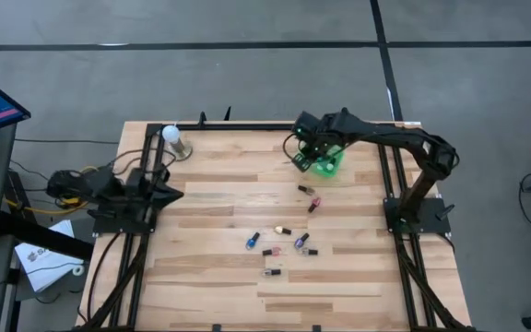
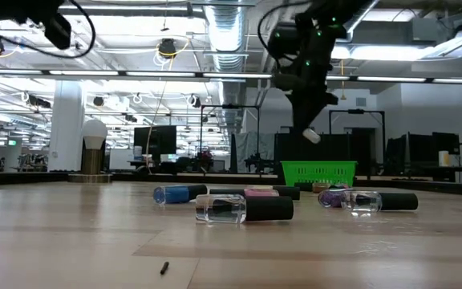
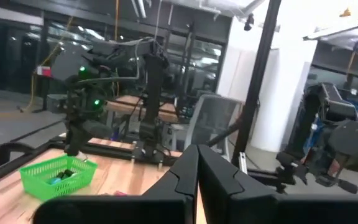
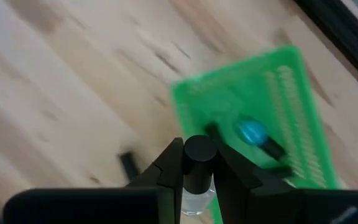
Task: Pick & Place Nail Polish
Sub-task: Put the white nail polish into the green bin
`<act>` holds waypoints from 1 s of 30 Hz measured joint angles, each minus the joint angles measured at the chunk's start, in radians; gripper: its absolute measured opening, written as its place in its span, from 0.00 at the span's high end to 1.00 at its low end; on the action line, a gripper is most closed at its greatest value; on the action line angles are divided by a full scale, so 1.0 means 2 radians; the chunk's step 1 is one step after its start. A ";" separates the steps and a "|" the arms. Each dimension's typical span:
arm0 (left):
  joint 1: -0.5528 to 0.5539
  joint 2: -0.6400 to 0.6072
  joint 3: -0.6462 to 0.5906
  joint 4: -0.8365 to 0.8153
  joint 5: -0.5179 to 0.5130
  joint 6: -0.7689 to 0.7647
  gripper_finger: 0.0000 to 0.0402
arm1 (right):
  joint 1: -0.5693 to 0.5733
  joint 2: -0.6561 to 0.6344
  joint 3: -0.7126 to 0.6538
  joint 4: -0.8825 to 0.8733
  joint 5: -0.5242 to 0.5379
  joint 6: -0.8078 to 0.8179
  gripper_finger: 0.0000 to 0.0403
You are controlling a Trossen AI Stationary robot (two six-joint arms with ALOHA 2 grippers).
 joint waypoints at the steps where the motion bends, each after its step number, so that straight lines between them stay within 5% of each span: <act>1: 0.000 0.000 -0.015 0.022 -0.003 0.000 1.00 | -0.010 0.000 -0.001 -0.007 0.000 0.000 0.87; 7: 0.001 0.000 -0.115 0.175 -0.008 -0.014 1.00 | -0.045 0.000 0.000 -0.019 0.007 -0.012 0.86; 16: 0.001 0.005 -0.116 0.166 0.003 -0.014 1.00 | -0.068 0.000 -0.042 -0.002 0.013 -0.013 0.86; 24: 0.001 0.005 -0.116 0.163 0.114 -0.038 1.00 | -0.061 0.001 -0.089 0.018 0.011 -0.009 0.84; 30: 0.001 0.005 -0.116 0.163 0.107 -0.030 1.00 | -0.057 0.001 -0.089 0.037 0.015 -0.002 0.76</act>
